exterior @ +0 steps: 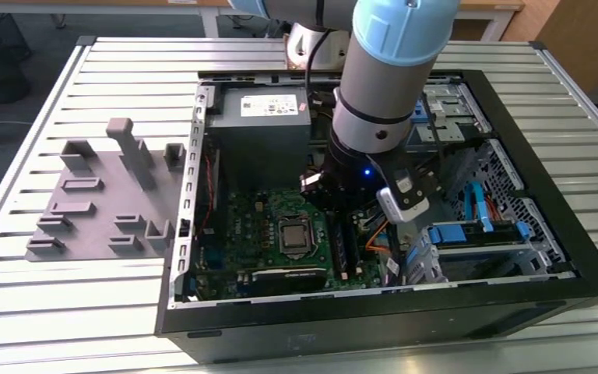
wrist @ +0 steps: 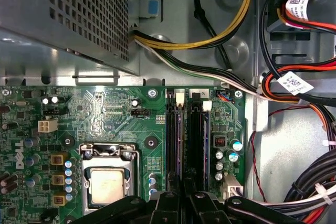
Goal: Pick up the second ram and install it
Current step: 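Press down the second ram until it locks into place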
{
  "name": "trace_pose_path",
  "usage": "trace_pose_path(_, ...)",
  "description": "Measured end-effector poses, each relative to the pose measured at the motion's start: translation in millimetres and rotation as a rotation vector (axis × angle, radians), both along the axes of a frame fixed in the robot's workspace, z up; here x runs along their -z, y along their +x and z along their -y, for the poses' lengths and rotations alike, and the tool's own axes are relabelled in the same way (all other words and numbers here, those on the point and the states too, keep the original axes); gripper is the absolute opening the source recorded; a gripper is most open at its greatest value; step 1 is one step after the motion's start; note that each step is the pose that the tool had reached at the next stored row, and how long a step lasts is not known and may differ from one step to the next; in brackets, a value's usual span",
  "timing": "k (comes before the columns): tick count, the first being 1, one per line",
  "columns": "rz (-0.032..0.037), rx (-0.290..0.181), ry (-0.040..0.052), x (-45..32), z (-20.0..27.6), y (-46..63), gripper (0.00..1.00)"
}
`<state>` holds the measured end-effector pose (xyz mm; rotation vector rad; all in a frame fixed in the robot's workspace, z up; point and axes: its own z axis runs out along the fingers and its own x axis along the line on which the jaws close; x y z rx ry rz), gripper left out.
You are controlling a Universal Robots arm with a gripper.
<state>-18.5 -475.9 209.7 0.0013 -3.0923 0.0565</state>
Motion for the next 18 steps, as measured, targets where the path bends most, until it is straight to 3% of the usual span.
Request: trace_pose_path(18, 0.0001, 0.0, -0.0002, 0.4, 0.1, 0.0, 0.15)
